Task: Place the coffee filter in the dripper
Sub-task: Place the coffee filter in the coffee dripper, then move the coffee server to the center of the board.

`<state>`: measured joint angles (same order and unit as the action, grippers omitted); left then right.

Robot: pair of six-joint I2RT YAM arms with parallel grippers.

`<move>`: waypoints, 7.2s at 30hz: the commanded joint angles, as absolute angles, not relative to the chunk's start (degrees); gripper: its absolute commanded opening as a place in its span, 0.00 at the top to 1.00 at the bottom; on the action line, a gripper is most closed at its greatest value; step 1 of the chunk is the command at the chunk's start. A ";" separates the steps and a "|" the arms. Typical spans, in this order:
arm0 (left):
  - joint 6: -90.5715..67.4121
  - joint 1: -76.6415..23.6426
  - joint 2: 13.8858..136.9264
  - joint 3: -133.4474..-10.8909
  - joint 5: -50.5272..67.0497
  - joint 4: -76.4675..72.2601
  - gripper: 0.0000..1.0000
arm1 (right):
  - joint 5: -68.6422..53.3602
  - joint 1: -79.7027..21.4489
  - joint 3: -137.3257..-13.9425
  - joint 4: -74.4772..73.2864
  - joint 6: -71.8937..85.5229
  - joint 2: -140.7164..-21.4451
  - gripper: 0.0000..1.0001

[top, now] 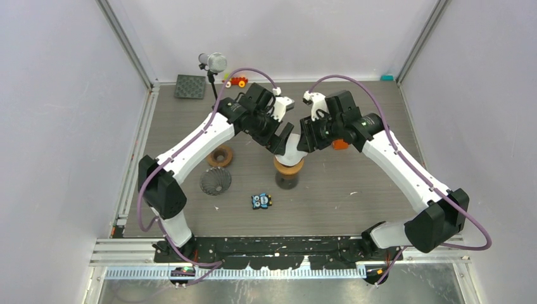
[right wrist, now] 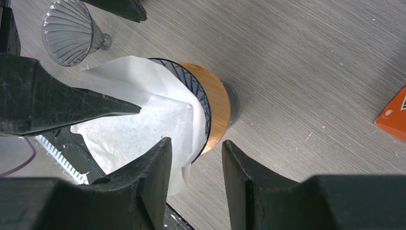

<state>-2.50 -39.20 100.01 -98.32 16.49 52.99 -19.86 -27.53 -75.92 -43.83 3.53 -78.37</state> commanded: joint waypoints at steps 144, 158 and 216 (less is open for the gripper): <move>12.40 -4.24 71.72 -65.53 27.51 39.03 0.00 | -2.62 -22.76 -71.70 -60.15 -34.02 -80.90 0.99; 12.33 -4.27 71.41 -64.94 27.86 38.32 0.00 | -2.28 -22.69 -69.63 -58.54 -33.13 -81.40 0.87; 12.84 -4.28 74.08 -67.98 27.15 36.08 0.00 | -22.72 -10.54 -52.94 -39.86 -37.84 -66.70 0.58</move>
